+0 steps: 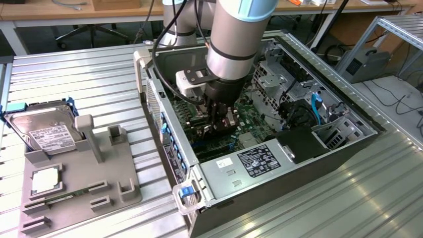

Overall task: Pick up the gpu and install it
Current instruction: 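Insert the gpu into the slot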

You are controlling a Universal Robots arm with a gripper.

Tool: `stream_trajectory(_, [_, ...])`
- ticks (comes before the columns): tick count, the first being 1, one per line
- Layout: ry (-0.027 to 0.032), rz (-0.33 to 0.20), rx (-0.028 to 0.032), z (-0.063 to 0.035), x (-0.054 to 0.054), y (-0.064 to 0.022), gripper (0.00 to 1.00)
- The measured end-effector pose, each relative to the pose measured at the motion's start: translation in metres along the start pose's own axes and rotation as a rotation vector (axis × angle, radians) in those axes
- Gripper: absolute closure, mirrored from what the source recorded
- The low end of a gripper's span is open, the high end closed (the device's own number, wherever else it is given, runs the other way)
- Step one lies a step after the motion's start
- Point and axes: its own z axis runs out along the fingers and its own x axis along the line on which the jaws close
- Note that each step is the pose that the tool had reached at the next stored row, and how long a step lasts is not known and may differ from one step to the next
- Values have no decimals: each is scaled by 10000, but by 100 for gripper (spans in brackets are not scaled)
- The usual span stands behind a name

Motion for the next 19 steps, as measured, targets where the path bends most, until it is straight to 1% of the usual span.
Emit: stream_trajectory(19, [2,0,-1,17,1,0,73])
